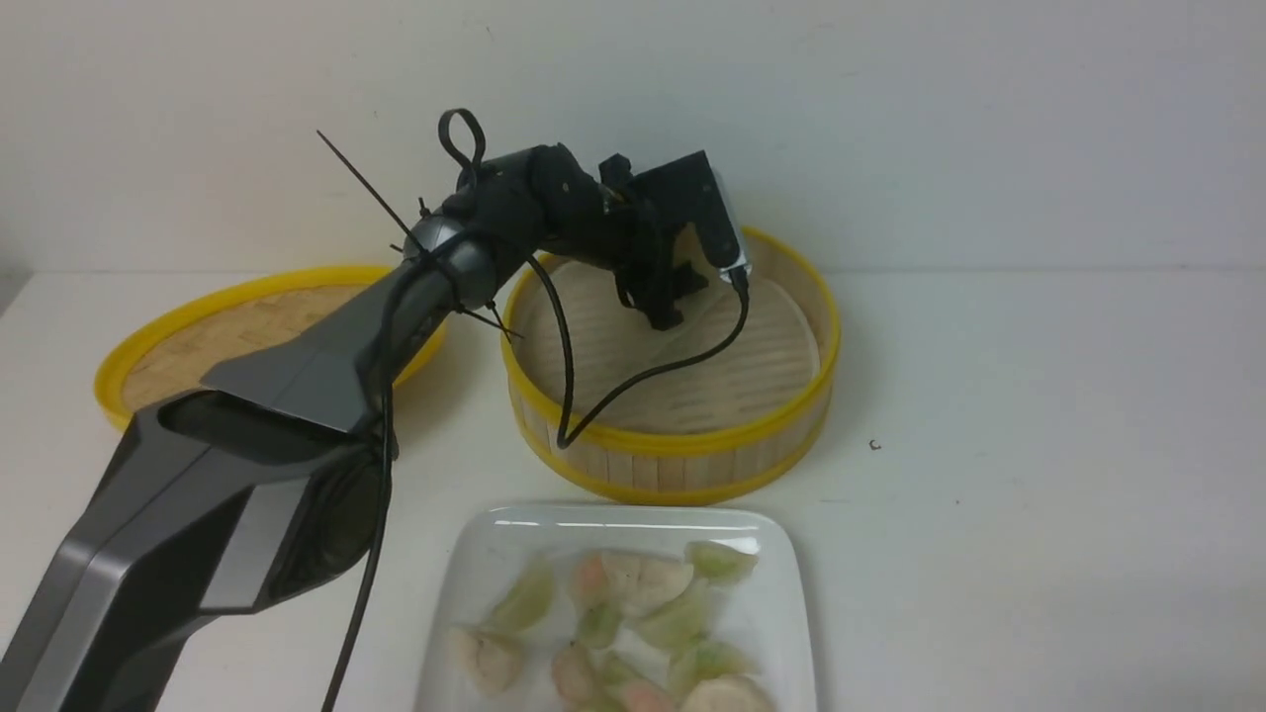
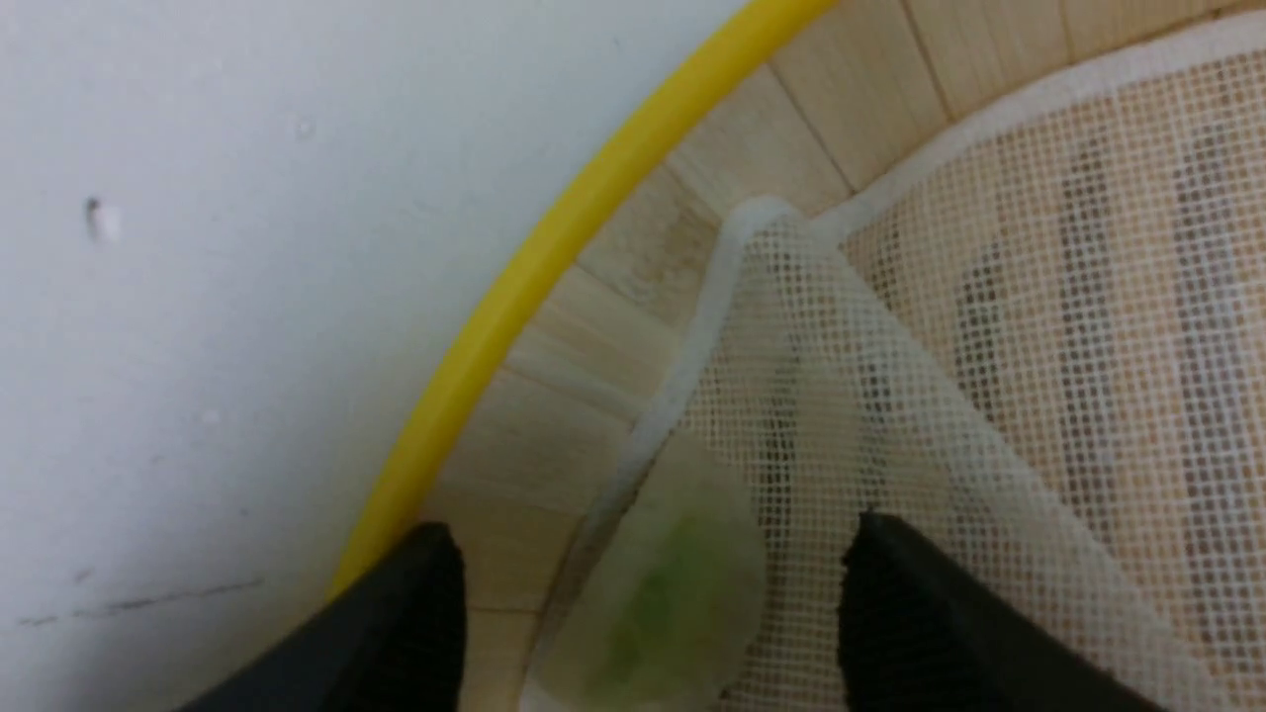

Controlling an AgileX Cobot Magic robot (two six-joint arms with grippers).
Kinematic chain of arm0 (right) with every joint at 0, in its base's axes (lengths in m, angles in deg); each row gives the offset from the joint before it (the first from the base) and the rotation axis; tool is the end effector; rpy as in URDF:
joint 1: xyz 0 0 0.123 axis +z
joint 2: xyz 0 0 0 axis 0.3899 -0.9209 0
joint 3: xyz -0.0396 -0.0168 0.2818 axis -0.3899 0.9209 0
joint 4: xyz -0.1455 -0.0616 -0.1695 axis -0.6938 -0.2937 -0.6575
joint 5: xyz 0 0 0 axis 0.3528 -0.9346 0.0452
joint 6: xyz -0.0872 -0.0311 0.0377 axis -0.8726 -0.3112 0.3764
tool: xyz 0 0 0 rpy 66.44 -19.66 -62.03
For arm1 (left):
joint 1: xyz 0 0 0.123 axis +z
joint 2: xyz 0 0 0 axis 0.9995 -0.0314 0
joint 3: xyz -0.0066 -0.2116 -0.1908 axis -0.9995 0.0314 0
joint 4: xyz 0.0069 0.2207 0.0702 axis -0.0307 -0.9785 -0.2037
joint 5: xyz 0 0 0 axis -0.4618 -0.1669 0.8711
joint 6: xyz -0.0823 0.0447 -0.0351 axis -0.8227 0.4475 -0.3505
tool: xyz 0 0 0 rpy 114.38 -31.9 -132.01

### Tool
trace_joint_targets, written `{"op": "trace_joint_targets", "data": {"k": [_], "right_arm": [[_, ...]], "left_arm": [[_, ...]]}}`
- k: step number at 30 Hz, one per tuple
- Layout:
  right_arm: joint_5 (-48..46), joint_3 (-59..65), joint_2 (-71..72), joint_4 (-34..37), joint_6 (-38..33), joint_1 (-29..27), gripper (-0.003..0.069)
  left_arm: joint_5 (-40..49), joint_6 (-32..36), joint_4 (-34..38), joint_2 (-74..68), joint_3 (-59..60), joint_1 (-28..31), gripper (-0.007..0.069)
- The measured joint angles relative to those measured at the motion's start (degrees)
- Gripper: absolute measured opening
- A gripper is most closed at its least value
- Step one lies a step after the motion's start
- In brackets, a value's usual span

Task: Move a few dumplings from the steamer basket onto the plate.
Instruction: Use the left arm to grab a dumpling from the steamer

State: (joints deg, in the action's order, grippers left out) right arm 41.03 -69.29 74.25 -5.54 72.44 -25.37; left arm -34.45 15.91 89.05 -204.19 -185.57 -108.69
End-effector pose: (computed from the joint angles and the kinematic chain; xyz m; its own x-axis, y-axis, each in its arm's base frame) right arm 0.0401 -0.0031 0.1702 -0.3030 -0.0048 -0.9530 0.0501 0.9985 -0.0209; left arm 0.5319 -0.2262 0.1447 0.0176 0.7837 -0.6209 0.7939 0.3666 0.4852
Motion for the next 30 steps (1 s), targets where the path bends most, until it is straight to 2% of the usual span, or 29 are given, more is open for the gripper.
{"op": "trace_joint_targets", "data": {"k": [7,11,12,14,16,18,22,25,30], "right_arm": [[0.0,0.0,0.0,0.0,0.0,0.0,-0.0015],[0.0,0.0,0.0,0.0,0.0,0.0,-0.0015],[0.0,0.0,0.0,0.0,0.0,0.0,-0.0015],[0.0,0.0,0.0,0.0,0.0,0.0,-0.0015],[0.0,0.0,0.0,0.0,0.0,0.0,-0.0015],[0.0,0.0,0.0,0.0,0.0,0.0,-0.0015],[0.0,0.0,0.0,0.0,0.0,0.0,-0.0015],[0.0,0.0,0.0,0.0,0.0,0.0,-0.0015],[0.0,0.0,0.0,0.0,0.0,0.0,-0.0015]], "left_arm": [[4.7,-11.0,-2.2,0.0,-0.5,0.0,0.0298],[6.1,-22.5,-4.3,0.2,-0.9,0.0,0.0209],[6.2,-22.5,-4.3,0.3,-0.9,0.1,0.0205],[9.7,-29.2,-6.3,0.8,-1.1,0.1,0.0143],[12.3,-30.5,-7.3,0.7,-1.1,0.2,0.0115],[17.1,-33.3,-7.9,1.4,-1.1,0.4,0.0032],[22.8,-34.6,-9.1,2.9,-1.0,0.4,-0.0001],[30.4,-35.1,-9.6,4.4,-1.4,0.4,-0.0006],[30.1,-35.1,-9.6,5.4,-4.5,0.4,-0.0006]]}}
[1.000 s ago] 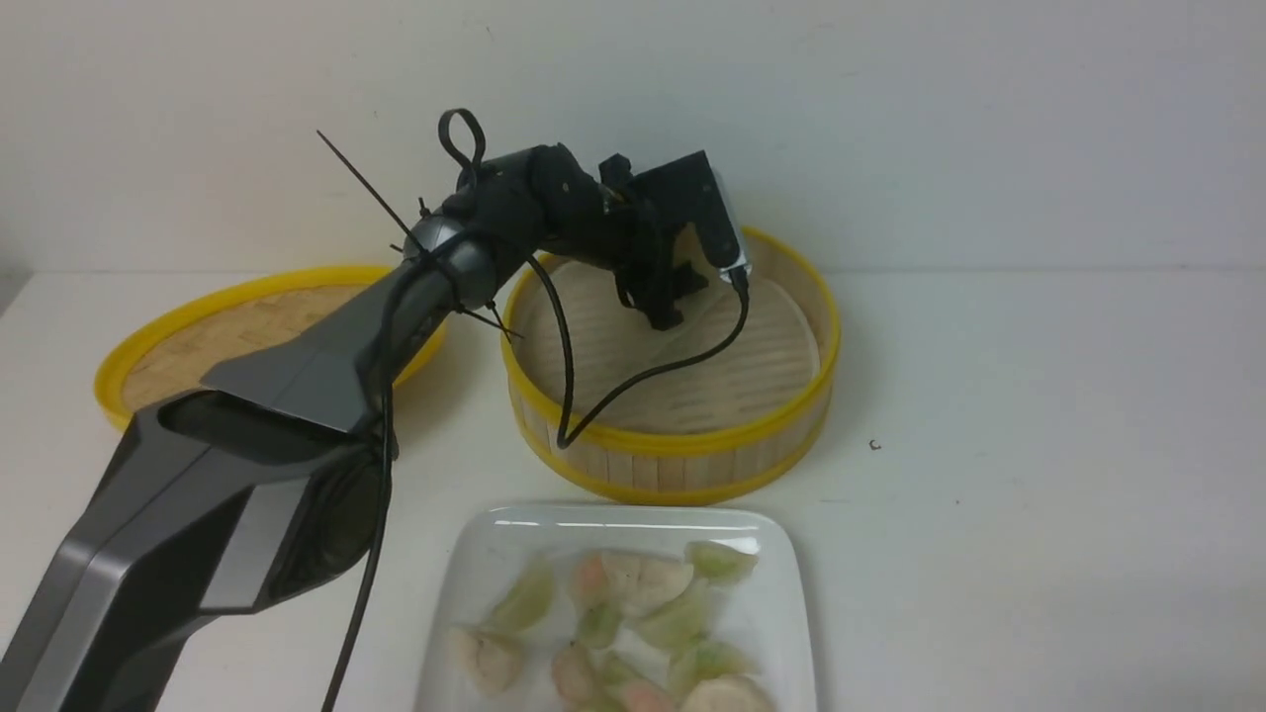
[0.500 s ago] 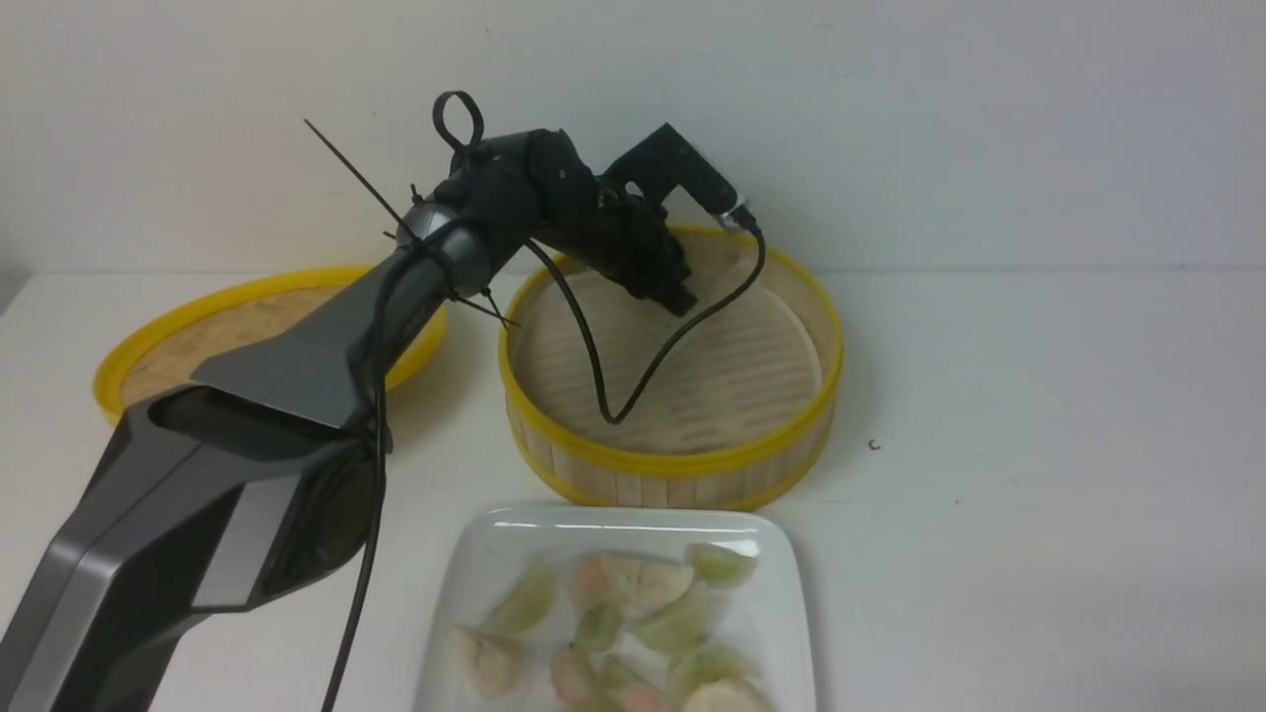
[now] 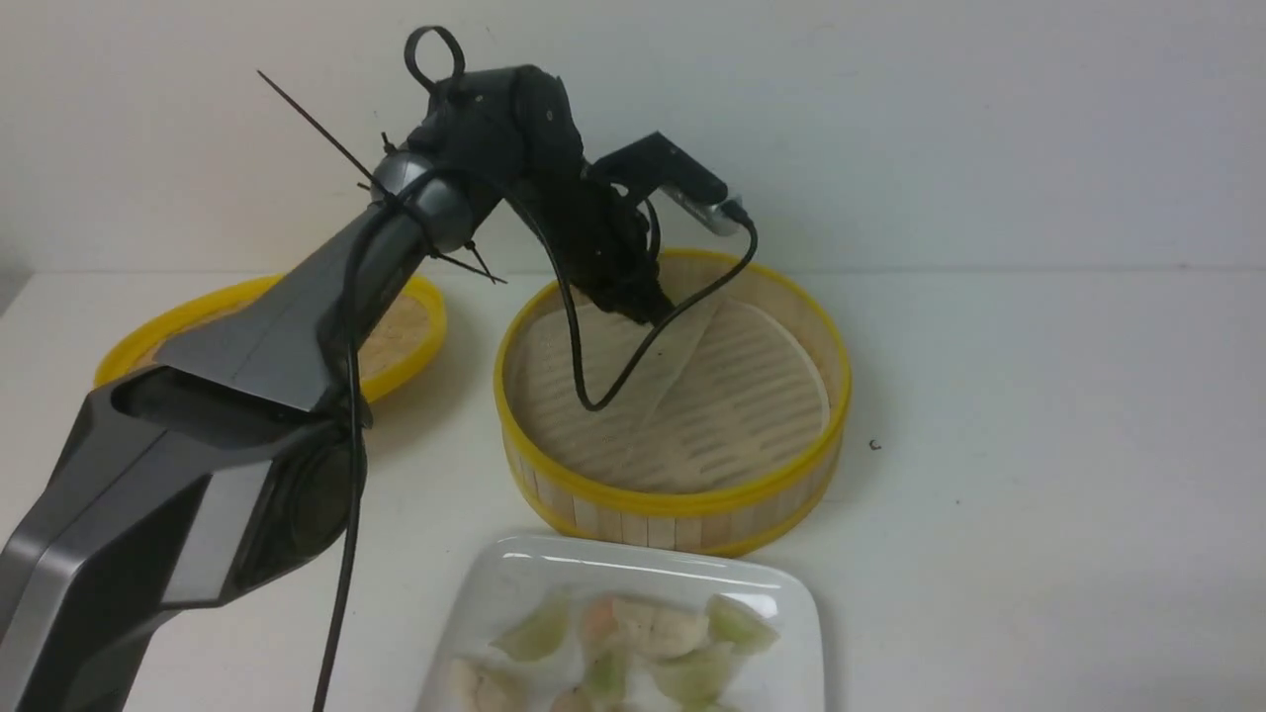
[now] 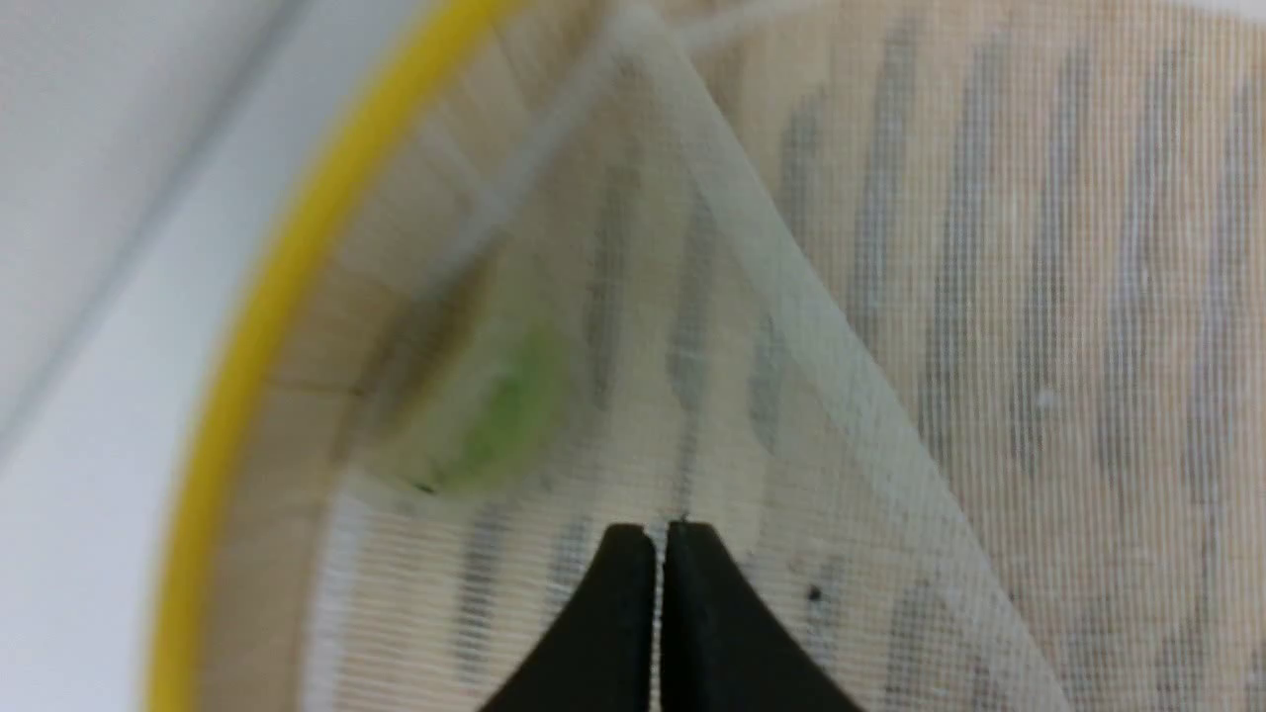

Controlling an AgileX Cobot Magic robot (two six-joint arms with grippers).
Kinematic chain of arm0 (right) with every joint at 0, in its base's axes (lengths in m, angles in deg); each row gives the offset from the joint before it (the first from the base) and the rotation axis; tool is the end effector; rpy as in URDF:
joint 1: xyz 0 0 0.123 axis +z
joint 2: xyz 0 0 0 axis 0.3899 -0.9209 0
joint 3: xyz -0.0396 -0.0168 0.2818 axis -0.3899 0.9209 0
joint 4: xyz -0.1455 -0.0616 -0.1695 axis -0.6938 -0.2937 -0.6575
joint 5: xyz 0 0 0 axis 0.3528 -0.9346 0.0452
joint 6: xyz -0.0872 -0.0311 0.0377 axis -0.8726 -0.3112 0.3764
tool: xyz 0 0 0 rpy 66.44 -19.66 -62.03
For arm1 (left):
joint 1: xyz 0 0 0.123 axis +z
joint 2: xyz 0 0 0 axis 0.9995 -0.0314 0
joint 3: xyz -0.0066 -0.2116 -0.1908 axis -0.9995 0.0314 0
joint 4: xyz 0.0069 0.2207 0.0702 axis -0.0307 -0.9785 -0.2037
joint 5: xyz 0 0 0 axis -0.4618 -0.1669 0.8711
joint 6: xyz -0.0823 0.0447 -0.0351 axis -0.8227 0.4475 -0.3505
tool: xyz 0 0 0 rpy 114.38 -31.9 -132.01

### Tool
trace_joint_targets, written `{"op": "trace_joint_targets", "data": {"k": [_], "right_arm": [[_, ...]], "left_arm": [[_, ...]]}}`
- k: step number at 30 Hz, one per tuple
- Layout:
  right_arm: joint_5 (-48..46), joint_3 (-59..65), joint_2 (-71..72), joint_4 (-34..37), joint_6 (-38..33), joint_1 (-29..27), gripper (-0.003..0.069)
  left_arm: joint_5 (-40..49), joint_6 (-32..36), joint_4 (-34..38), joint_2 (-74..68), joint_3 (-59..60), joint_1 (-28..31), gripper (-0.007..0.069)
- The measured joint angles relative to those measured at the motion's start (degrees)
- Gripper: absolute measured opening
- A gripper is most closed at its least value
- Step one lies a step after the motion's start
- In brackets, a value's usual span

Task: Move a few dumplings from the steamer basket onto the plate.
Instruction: Use the left arm to grab a dumpling from the steamer

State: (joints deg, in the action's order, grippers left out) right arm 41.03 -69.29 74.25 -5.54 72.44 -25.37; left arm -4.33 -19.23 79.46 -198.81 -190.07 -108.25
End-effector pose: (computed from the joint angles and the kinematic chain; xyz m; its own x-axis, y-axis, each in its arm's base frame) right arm 0.0401 -0.0031 0.1702 -0.3030 -0.0048 -0.9530 0.0501 0.9985 -0.0209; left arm 0.4950 -0.2084 0.1861 -0.4981 0.6905 -0.5246 0.7979 0.6018 0.0346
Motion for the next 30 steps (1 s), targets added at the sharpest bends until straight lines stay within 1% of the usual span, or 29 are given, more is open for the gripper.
{"op": "trace_joint_targets", "data": {"k": [3,6,7,8,9,12,14,15,17,18,19,22,25,28,29,30], "right_arm": [[0.0,0.0,0.0,0.0,0.0,0.0,-0.0015],[0.0,0.0,0.0,0.0,0.0,0.0,-0.0015],[0.0,0.0,0.0,0.0,0.0,0.0,-0.0015],[0.0,0.0,0.0,0.0,0.0,0.0,-0.0015],[0.0,0.0,0.0,0.0,0.0,0.0,-0.0015],[0.0,0.0,0.0,0.0,0.0,0.0,-0.0015],[0.0,0.0,0.0,0.0,0.0,0.0,-0.0015],[0.0,0.0,0.0,0.0,0.0,0.0,-0.0015],[0.0,0.0,0.0,0.0,0.0,0.0,-0.0015],[0.0,0.0,0.0,0.0,0.0,0.0,-0.0015],[0.0,0.0,0.0,0.0,0.0,0.0,-0.0015],[0.0,0.0,0.0,0.0,0.0,0.0,-0.0015],[0.0,0.0,0.0,0.0,0.0,0.0,-0.0015],[0.0,0.0,0.0,0.0,0.0,0.0,-0.0015],[0.0,0.0,0.0,0.0,0.0,0.0,-0.0015],[0.0,0.0,0.0,0.0,0.0,0.0,-0.0015]], "left_arm": [[-1.3,0.0,0.0,0.5,-1.0,0.0,-0.0006],[-2.3,1.9,0.1,0.4,-1.1,0.0,-0.0002],[-2.9,4.0,0.1,0.1,-1.1,0.0,0.0013],[-3.0,4.5,0.1,0.0,-1.1,0.0,0.0016],[-3.3,6.6,0.1,-0.4,-1.1,0.0,0.0043],[-5.1,9.9,0.1,-1.7,-1.1,-0.1,0.0135],[-6.7,10.7,0.1,-2.8,-1.1,-0.1,0.0217],[-7.6,10.8,0.1,-3.4,-1.1,-0.1,0.027],[-8.4,10.9,0.1,-3.9,-1.1,-0.1,0.0314],[-9.4,11.3,0.0,-4.7,-1.1,-0.1,0.0388],[-10.1,11.3,0.2,-4.9,-1.1,-0.2,0.0421],[-12.1,11.3,0.4,-5.4,-1.3,-0.2,0.0486],[-12.4,11.2,0.6,-5.5,-1.5,-0.2,0.0498],[-12.0,11.2,0.7,-5.7,-1.6,-0.2,0.0483],[-11.3,11.2,0.9,-5.9,-1.7,-0.2,0.0428],[-10.9,11.2,0.9,-5.9,-1.7,-0.2,0.039]]}}
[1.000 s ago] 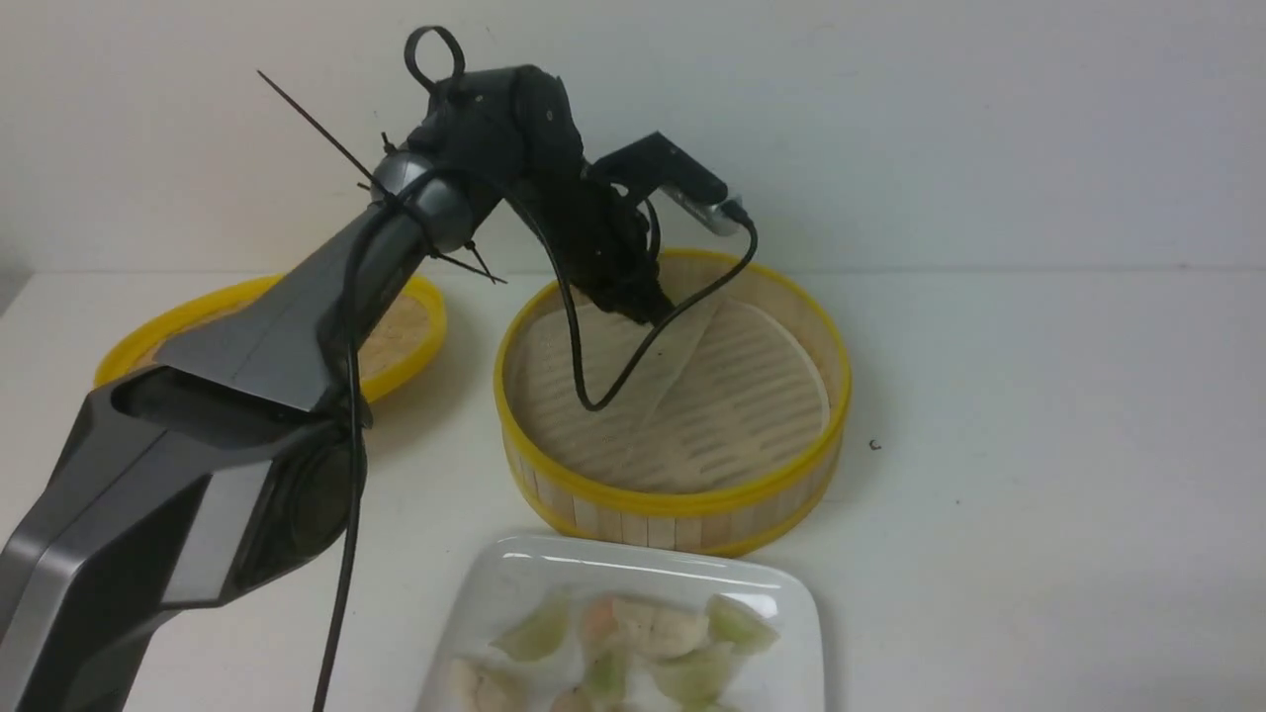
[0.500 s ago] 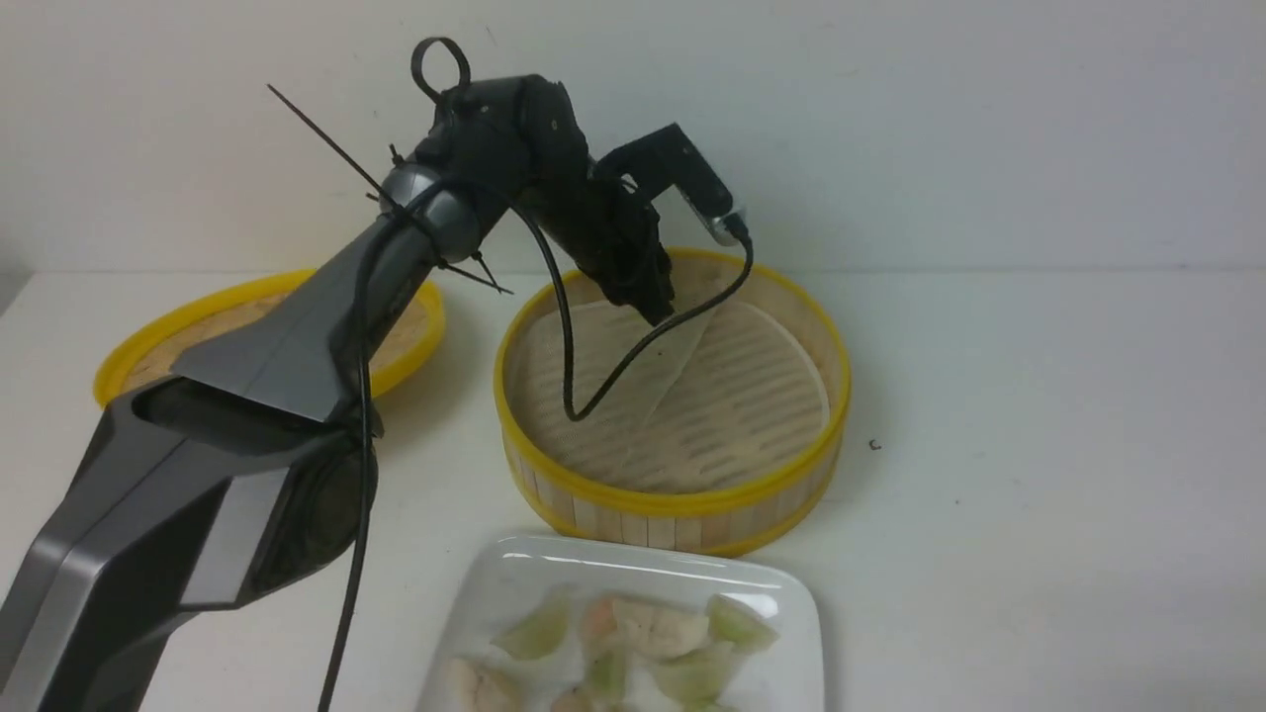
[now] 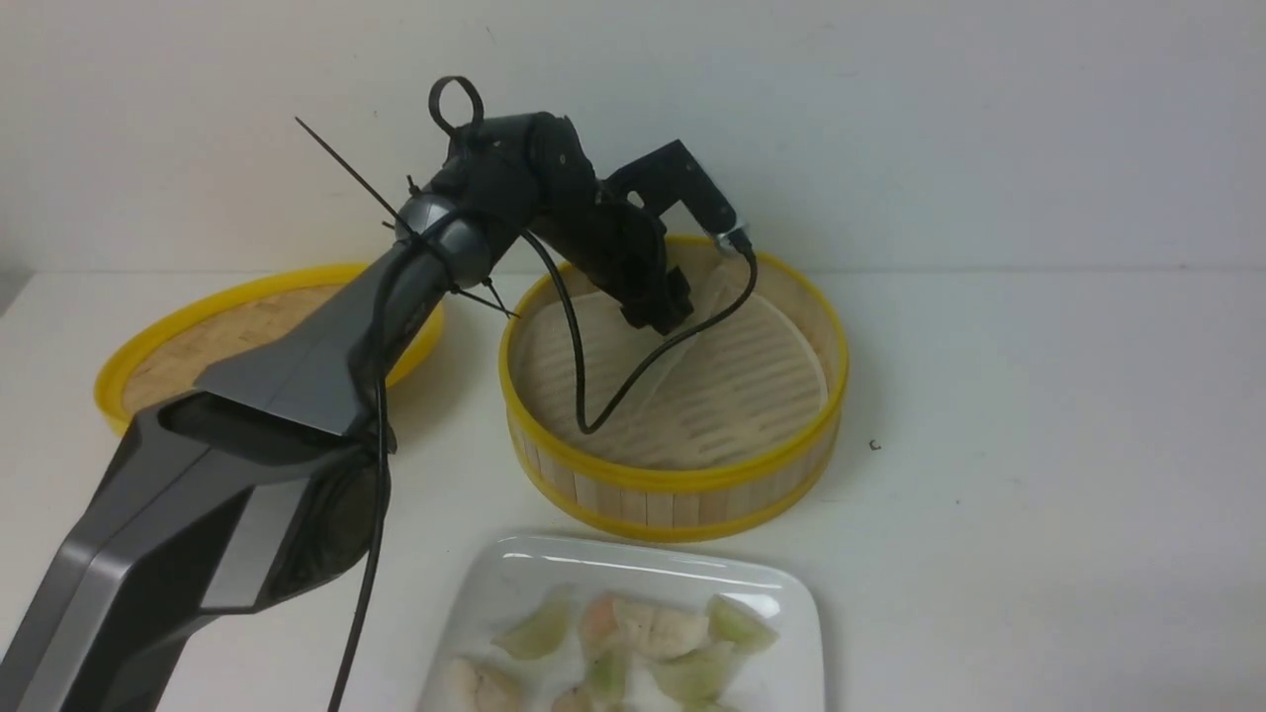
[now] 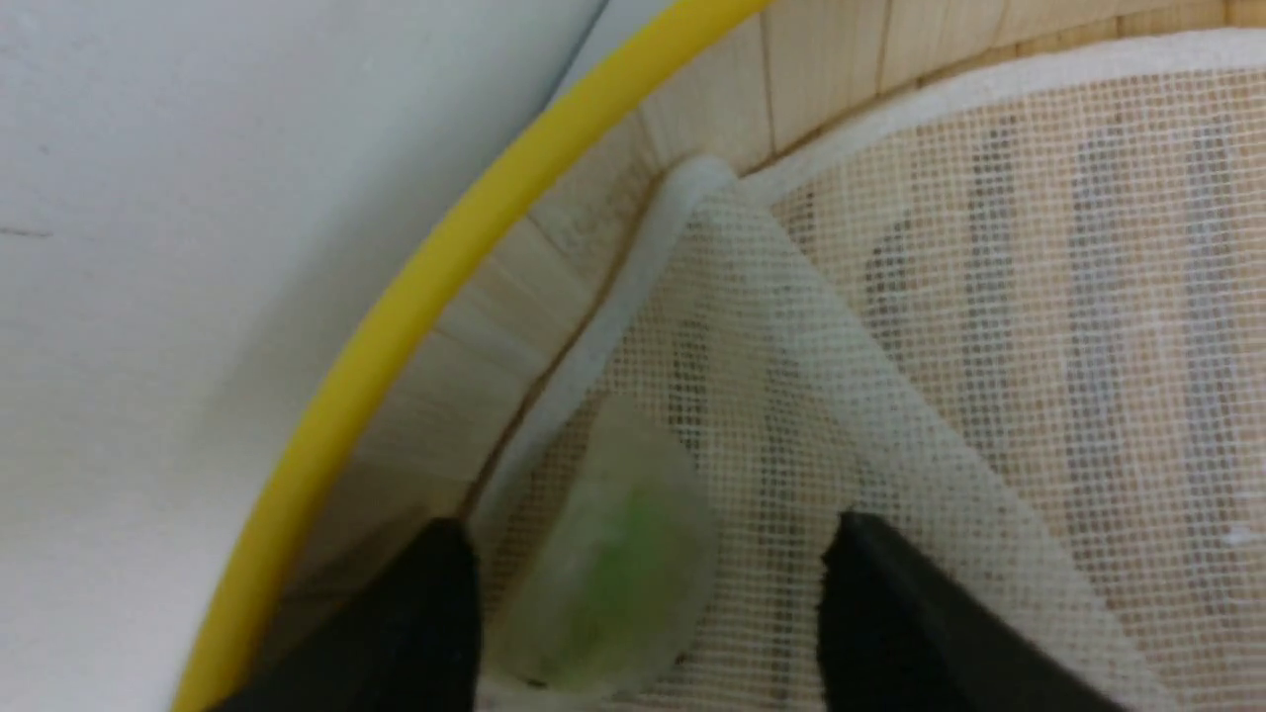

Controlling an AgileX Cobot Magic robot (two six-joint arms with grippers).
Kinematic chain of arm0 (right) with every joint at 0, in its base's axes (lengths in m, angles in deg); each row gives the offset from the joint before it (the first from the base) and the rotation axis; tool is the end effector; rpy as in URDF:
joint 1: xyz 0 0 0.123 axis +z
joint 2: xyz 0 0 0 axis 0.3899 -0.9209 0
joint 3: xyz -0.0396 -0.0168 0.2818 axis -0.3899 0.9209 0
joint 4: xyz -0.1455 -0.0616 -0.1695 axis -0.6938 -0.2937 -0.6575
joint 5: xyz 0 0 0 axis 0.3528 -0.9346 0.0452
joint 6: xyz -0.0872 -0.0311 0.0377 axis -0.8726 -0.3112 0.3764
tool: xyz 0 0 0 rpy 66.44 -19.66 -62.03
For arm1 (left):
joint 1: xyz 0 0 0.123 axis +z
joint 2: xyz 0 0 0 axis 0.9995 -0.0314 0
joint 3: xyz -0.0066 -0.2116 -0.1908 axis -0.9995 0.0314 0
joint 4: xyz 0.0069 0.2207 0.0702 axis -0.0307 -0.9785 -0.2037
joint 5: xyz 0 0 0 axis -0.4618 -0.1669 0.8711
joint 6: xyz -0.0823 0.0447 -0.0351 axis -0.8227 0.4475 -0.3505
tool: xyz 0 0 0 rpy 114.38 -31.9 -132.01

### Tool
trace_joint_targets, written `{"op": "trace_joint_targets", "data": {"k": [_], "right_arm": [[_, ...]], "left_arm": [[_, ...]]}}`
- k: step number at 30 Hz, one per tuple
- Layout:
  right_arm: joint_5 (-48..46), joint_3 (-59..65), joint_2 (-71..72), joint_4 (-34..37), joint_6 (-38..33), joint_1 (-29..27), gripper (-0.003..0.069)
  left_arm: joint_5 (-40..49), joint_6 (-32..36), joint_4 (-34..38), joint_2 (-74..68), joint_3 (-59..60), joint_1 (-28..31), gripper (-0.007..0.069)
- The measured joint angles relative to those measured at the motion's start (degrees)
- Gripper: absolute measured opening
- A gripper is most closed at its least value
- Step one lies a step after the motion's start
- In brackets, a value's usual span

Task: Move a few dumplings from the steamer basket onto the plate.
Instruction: Use the left arm to grab a dumpling from the steamer, then use the left arm to put the dumpling into the plate

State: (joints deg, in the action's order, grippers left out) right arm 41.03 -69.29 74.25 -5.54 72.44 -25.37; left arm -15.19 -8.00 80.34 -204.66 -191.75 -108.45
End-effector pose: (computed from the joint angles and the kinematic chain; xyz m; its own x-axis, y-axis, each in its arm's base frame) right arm 0.0401 -0.0031 0.1702 -0.3030 -0.0048 -0.9530 0.0501 0.9985 -0.0209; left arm 0.5158 -0.2165 0.1480 -0.3208 0.7489 -0.5799 0.8387 0.5091 0.1935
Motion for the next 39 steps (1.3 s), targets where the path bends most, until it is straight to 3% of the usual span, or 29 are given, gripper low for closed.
{"op": "trace_joint_targets", "data": {"k": [3,5,6,16,27,33,35,39], "right_arm": [[0.0,0.0,0.0,0.0,0.0,0.0,-0.0015],[0.0,0.0,0.0,0.0,0.0,0.0,-0.0015],[0.0,0.0,0.0,0.0,0.0,0.0,-0.0015],[0.0,0.0,0.0,0.0,0.0,0.0,-0.0015],[0.0,0.0,0.0,0.0,0.0,0.0,-0.0015],[0.0,0.0,0.0,0.0,0.0,0.0,-0.0015],[0.0,0.0,0.0,0.0,0.0,0.0,-0.0015],[0.0,0.0,0.0,0.0,0.0,0.0,-0.0015]], "left_arm": [[1.0,0.0,-0.8,0.0,-0.2,-0.2,0.0252],[2.3,0.1,-1.9,0.1,-0.6,-0.2,0.0115],[2.6,0.1,-1.9,0.2,-0.6,-0.2,0.0106],[12.6,-5.7,-3.9,-0.2,-9.2,-0.2,0.0112],[16.6,-7.9,-3.9,-0.1,-16.3,-0.2,0.0111],[17.0,-15.3,-2.8,1.4,-17.8,-0.2,0.0109],[17.1,-22.1,-1.8,4.1,-17.8,-0.2,0.0109],[17.1,-28.4,-1.7,9.6,-17.0,-0.2,0.0109]]}}
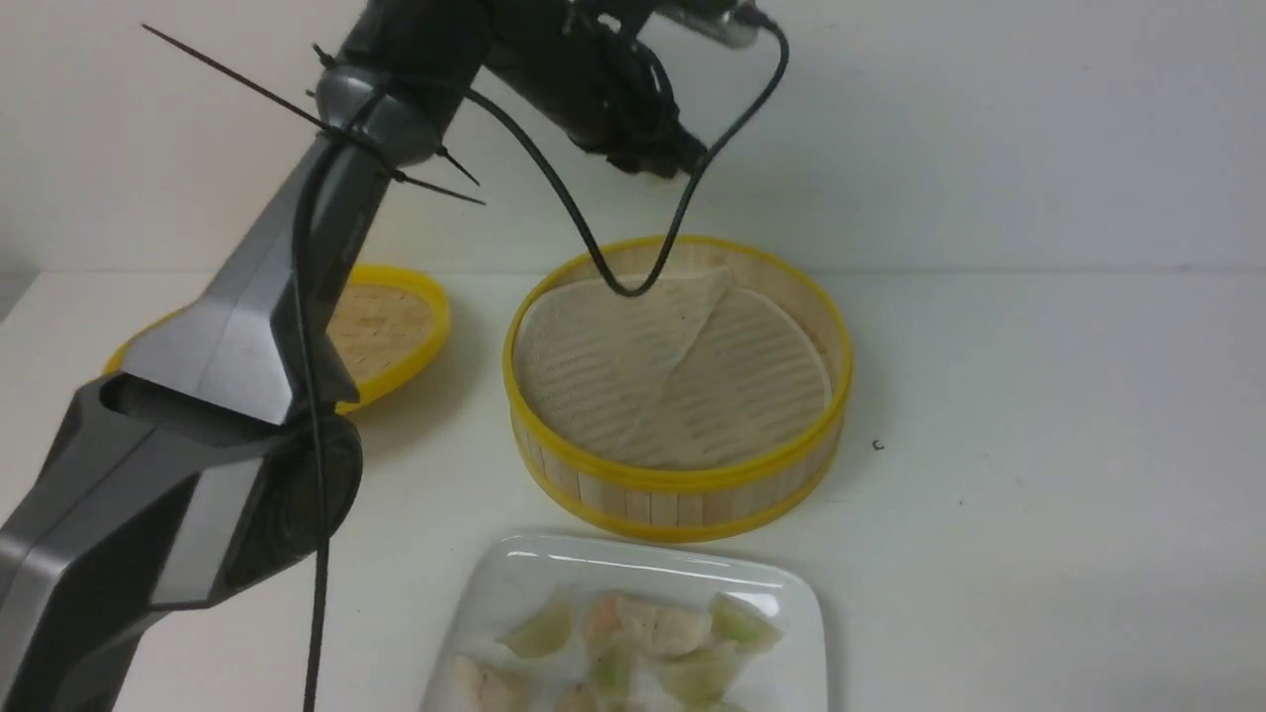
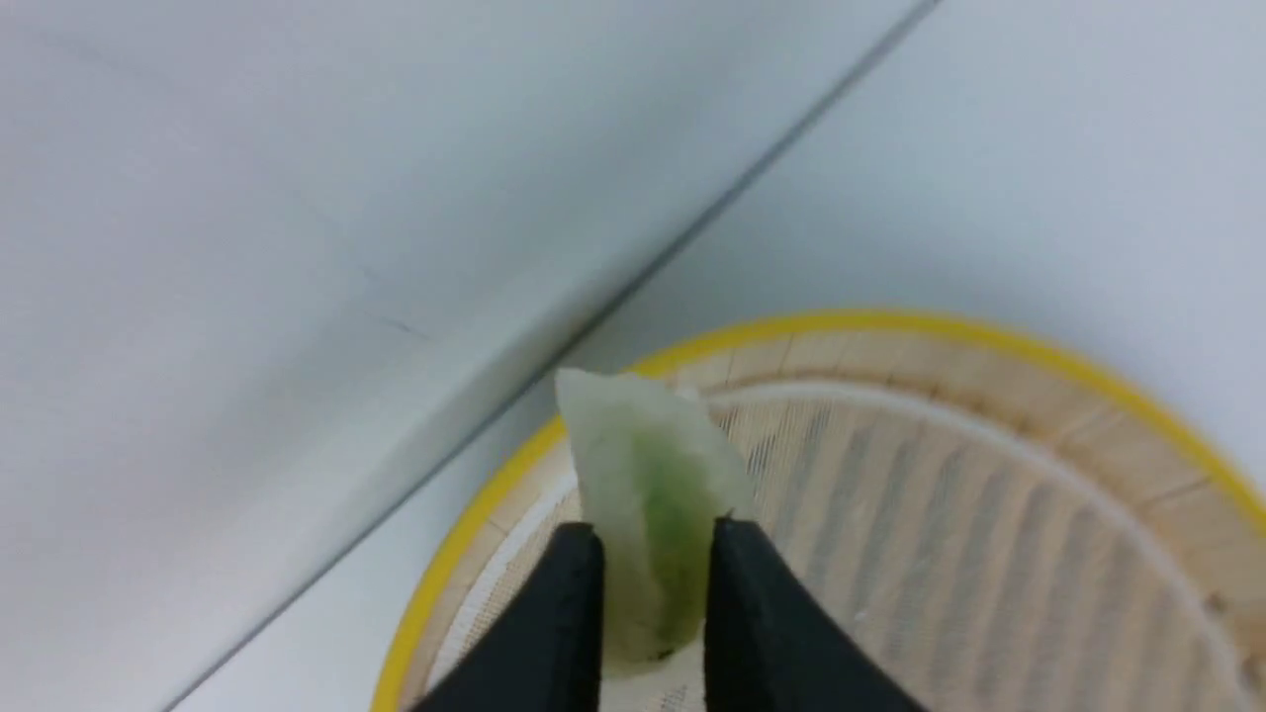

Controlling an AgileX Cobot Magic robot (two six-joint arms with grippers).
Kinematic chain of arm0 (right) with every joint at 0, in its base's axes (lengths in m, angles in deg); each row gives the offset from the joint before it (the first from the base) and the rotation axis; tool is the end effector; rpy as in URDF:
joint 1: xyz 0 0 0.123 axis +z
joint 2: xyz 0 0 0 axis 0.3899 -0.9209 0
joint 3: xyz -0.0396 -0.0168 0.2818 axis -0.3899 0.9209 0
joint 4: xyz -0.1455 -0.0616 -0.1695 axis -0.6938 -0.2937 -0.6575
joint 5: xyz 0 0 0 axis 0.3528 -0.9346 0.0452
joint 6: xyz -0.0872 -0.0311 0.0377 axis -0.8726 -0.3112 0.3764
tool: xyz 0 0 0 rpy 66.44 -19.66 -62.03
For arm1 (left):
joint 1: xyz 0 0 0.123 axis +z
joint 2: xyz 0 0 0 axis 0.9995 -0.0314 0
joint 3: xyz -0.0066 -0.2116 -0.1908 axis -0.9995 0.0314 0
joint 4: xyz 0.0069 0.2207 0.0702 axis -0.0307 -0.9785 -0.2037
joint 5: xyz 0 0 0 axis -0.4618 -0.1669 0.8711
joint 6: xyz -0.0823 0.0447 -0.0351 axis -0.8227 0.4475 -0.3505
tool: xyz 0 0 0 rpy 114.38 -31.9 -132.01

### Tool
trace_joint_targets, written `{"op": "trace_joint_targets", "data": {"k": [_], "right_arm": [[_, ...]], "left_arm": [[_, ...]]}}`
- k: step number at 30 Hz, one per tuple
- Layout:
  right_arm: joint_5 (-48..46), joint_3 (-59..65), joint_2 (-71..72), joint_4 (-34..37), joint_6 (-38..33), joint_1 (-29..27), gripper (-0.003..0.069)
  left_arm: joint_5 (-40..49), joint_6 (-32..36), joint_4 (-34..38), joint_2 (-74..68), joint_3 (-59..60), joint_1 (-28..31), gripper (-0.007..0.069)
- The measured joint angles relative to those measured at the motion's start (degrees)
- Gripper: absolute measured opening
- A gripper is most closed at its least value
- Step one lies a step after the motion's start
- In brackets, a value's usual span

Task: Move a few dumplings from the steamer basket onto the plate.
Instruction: Use the left arm to put the dumpling into the plate

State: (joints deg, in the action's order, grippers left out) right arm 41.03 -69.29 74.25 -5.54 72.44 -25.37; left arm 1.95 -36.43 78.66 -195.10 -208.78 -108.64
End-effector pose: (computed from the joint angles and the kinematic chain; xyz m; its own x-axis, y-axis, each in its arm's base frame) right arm 0.0401 -0.0031 0.1702 -0.3030 -0.0048 -0.9530 0.0501 0.9985 -0.0209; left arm 0.4775 -0.2056 0.3031 -0.5252 0.4531 -0.7203 0.6583 0.7528 -0.0065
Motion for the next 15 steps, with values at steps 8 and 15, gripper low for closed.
{"op": "trace_joint_targets", "data": {"k": [8,15], "right_arm": [[0.0,0.0,0.0,0.0,0.0,0.0,-0.0015],[0.0,0.0,0.0,0.0,0.0,0.0,-0.0015]], "left_arm": [[-0.1,-6.0,1.3,15.7,21.3,-0.1,0.0109],[-0.4,-6.0,4.3,37.1,57.3,-1.7,0.0108]]}}
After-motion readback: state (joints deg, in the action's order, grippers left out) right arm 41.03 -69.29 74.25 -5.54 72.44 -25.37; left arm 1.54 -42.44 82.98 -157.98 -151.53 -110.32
